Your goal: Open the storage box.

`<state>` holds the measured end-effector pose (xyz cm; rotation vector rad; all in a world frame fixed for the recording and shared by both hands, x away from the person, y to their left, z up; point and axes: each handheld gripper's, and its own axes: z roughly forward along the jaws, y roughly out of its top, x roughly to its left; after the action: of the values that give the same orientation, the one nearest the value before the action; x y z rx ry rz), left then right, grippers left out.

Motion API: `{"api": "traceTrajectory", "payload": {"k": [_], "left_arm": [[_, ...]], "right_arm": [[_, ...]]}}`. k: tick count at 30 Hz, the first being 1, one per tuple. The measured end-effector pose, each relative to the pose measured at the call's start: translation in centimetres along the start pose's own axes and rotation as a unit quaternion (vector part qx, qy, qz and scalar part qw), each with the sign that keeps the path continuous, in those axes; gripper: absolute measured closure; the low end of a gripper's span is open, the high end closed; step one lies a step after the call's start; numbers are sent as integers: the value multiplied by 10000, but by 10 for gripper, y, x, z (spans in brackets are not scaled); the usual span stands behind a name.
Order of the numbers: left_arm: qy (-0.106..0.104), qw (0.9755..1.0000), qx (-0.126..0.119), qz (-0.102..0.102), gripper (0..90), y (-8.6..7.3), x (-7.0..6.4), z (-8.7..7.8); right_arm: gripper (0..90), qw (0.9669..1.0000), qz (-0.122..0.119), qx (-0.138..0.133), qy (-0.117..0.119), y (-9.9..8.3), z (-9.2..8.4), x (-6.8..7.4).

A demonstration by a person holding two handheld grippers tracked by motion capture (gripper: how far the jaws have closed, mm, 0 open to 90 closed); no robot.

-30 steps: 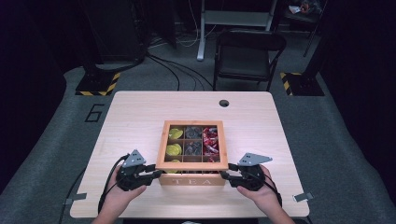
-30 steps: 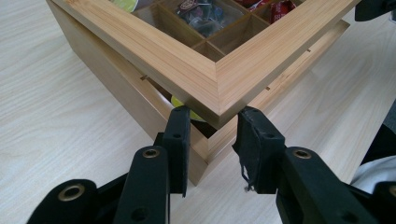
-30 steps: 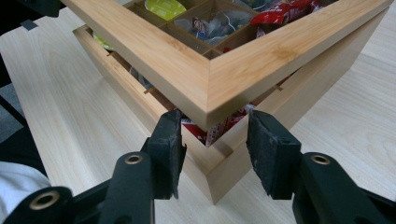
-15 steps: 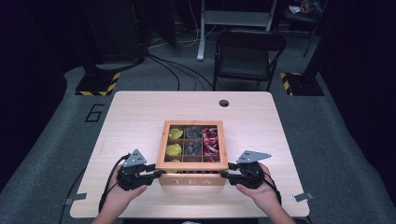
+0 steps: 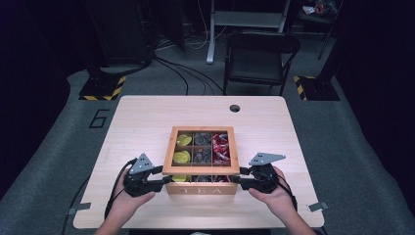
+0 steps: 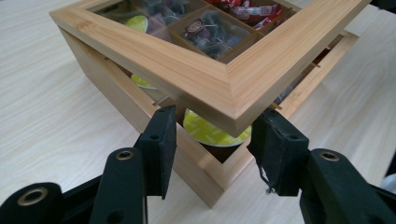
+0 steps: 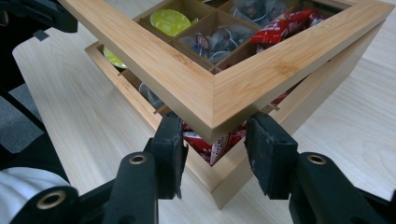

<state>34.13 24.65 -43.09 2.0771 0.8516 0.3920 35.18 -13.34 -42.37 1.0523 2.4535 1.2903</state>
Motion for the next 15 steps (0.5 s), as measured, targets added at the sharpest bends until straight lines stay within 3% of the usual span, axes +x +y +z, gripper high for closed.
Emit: {"api": "traceTrajectory", "payload": {"k": [5, 10, 15], "left_arm": [[109, 9999, -10, 61, 504, 1, 4, 6], [262, 9994, -244, 28, 488, 4, 7, 8], [297, 9992, -250, 95, 475, 10, 9, 8]], "right_arm": [[568, 10000, 58, 5, 26, 8, -4, -2], [568, 10000, 46, 23, 37, 12, -7, -3], [568, 10000, 52, -11, 48, 14, -8, -4]]}}
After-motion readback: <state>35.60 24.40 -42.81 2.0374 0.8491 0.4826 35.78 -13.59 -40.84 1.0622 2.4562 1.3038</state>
